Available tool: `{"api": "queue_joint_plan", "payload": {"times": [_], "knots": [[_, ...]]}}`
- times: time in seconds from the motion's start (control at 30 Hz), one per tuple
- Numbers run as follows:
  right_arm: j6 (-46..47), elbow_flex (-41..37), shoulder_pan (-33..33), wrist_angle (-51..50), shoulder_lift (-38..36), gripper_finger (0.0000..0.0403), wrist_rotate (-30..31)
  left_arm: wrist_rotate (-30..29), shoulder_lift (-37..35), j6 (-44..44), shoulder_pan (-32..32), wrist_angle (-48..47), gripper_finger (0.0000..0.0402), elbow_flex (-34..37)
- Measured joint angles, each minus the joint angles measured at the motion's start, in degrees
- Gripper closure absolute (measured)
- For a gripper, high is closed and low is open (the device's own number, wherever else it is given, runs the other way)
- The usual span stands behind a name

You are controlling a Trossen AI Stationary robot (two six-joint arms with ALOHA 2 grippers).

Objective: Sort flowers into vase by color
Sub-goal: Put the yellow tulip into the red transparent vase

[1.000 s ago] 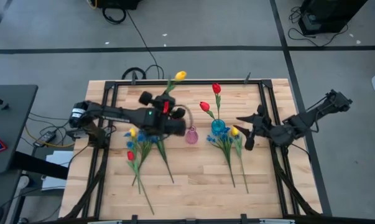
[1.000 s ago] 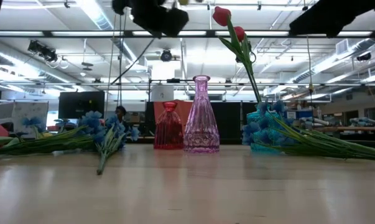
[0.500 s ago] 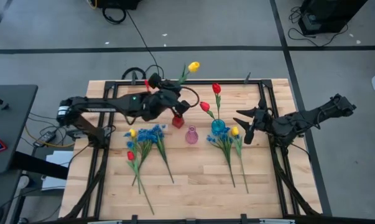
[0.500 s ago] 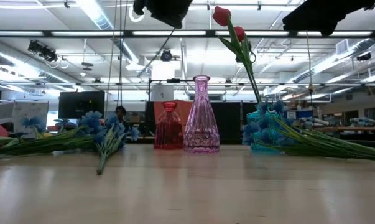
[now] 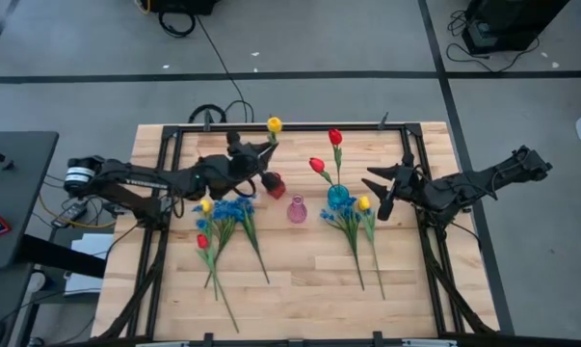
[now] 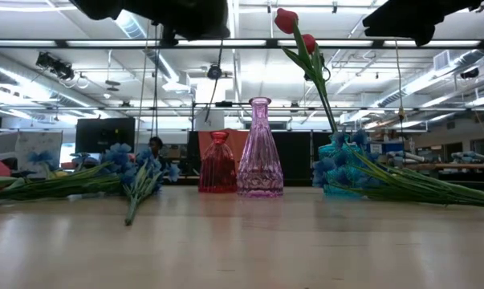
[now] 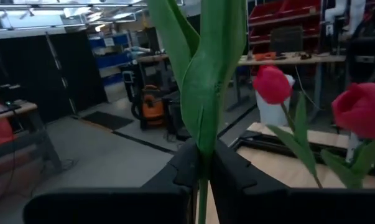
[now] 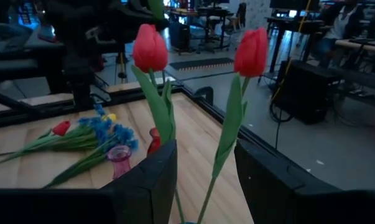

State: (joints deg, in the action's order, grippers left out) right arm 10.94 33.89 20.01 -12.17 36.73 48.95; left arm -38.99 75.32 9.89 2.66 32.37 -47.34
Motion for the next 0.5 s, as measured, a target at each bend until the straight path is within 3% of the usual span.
{"api": "queue_joint_plan", "payload": {"times": [0.5], "knots": [[0.98,-0.02,-0.72,0.29,0.76,0.0230,2.03,0.71,-0.02,-10.99,0.02,3.90,0.0365,2.32]]}}
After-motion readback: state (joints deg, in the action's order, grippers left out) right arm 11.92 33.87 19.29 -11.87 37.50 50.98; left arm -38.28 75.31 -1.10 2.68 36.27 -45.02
